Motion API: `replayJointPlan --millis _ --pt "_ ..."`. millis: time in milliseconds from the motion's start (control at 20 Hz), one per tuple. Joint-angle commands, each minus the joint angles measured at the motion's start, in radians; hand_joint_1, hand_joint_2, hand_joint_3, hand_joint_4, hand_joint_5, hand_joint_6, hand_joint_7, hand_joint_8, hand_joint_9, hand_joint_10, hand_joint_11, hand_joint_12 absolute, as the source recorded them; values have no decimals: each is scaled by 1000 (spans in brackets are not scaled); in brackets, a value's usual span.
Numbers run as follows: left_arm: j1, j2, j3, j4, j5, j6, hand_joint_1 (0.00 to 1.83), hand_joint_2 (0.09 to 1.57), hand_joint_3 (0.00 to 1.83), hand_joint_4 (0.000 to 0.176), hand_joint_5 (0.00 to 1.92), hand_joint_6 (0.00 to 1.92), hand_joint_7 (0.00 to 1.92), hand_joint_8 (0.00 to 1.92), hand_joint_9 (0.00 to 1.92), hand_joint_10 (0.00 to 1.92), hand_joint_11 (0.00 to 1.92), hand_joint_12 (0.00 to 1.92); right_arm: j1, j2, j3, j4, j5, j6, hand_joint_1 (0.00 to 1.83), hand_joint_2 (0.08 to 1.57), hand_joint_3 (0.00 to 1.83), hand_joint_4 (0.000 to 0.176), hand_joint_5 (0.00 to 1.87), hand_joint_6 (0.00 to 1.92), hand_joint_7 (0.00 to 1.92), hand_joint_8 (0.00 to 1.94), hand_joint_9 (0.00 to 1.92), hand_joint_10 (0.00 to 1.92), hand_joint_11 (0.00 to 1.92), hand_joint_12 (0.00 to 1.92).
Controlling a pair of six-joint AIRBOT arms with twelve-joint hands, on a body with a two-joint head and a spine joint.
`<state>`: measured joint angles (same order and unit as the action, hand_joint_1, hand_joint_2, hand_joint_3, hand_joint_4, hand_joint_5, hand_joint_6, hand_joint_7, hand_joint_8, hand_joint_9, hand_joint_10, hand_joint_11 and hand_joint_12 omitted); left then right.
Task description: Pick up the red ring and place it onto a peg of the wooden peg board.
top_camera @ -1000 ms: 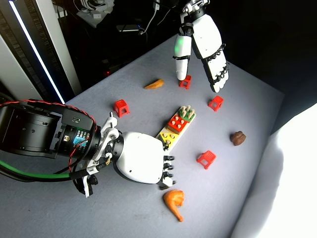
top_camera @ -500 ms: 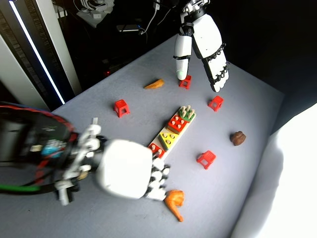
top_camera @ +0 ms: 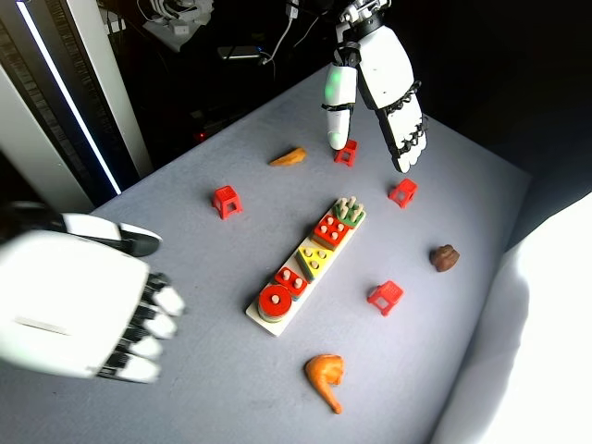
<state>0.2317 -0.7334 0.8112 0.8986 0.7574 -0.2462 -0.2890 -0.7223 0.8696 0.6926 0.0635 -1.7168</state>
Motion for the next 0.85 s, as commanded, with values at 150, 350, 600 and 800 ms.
replayJointPlan --millis 150,350,600,800 --pt "-9 4 -2 59 -23 -4 0 1214 2 0 48 9 23 7 0 0 0 0 30 94 -52 0 105 2 1079 1353 0 0 1373 1921 1557 1941 1615 1921 1709 1921" --pt "-9 4 -2 55 -23 -4 0 1215 2 0 18 1 6 2 0 0 0 0 27 156 -93 -13 138 1 1036 1354 0 0 1400 1921 1527 1941 1585 1921 1665 1921" --pt "-9 6 -4 52 -22 -4 0 1215 1 0 39 8 34 12 0 0 0 0 -14 180 -113 -147 225 82 1070 1352 2 0 1371 1921 1501 1941 1568 1921 1670 1921" --pt "-7 6 -3 48 -19 -4 0 1218 3 0 41 7 21 4 0 0 0 0 -76 160 -71 -582 347 555 1119 1338 0 0 1354 1921 1506 1941 1576 1921 1681 1921"
